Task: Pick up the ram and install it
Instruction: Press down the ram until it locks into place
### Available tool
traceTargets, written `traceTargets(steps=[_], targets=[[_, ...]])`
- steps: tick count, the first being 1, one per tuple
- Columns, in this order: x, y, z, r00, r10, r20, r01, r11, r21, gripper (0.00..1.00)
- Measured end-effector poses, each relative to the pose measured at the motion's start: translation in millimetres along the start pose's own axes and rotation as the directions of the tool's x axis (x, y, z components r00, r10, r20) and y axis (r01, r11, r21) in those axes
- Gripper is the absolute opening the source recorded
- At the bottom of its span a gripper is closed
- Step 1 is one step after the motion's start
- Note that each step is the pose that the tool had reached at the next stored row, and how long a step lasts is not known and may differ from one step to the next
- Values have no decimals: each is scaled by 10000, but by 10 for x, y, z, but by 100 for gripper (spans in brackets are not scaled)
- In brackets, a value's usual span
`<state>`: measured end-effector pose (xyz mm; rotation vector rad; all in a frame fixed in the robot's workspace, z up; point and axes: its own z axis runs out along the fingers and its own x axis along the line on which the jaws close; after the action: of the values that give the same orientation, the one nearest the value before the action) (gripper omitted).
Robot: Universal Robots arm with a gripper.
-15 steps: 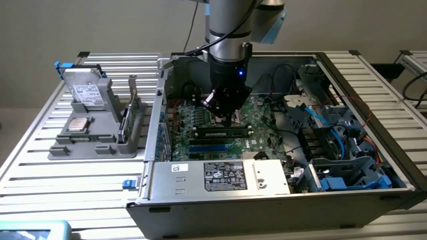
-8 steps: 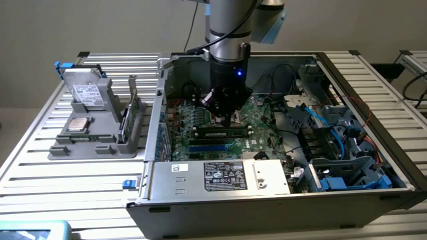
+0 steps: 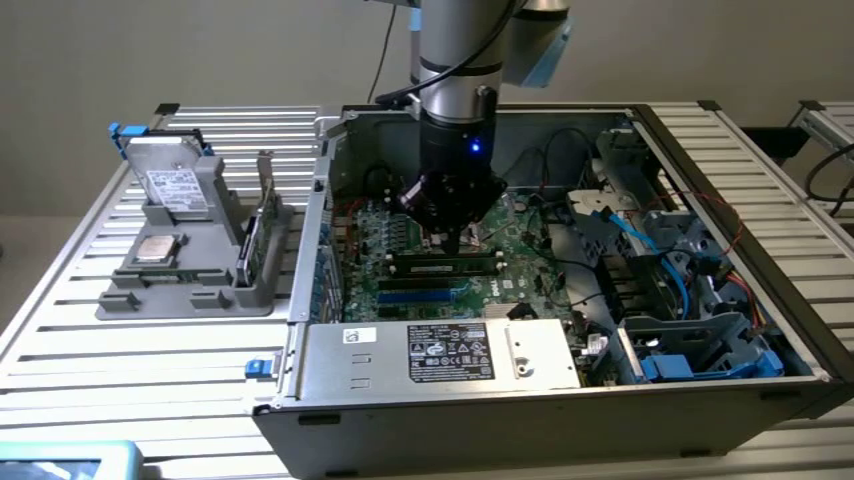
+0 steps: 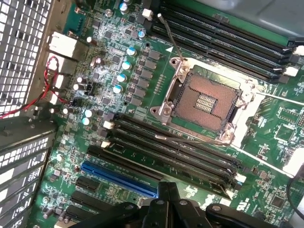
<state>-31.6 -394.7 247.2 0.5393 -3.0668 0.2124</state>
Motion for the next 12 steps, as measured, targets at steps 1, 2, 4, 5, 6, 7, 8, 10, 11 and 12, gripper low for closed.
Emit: traceTargets(steps=[1,2,4,5,6,7,8,10,11,12], targets=[[0,0,-1,9999,120,-16,-120,9999,-5,11],[0,0,-1,9997,234,-29,-234,9997,-9,11],[0,0,-1,9988,485,-59,-485,9988,-19,11],[0,0,-2,9981,609,-75,-610,9981,-23,11],[0,0,-2,9972,739,-90,-739,9973,-26,11],[0,0,-2,9962,863,-105,-863,9963,-30,11],[0,0,-2,9950,994,-120,-995,9950,-34,11],[0,0,-2,9923,1231,-145,-1232,9924,-39,11],[0,0,-2,9908,1344,-156,-1345,9909,-41,11],[0,0,-2,9893,1449,-163,-1450,9894,-43,11]])
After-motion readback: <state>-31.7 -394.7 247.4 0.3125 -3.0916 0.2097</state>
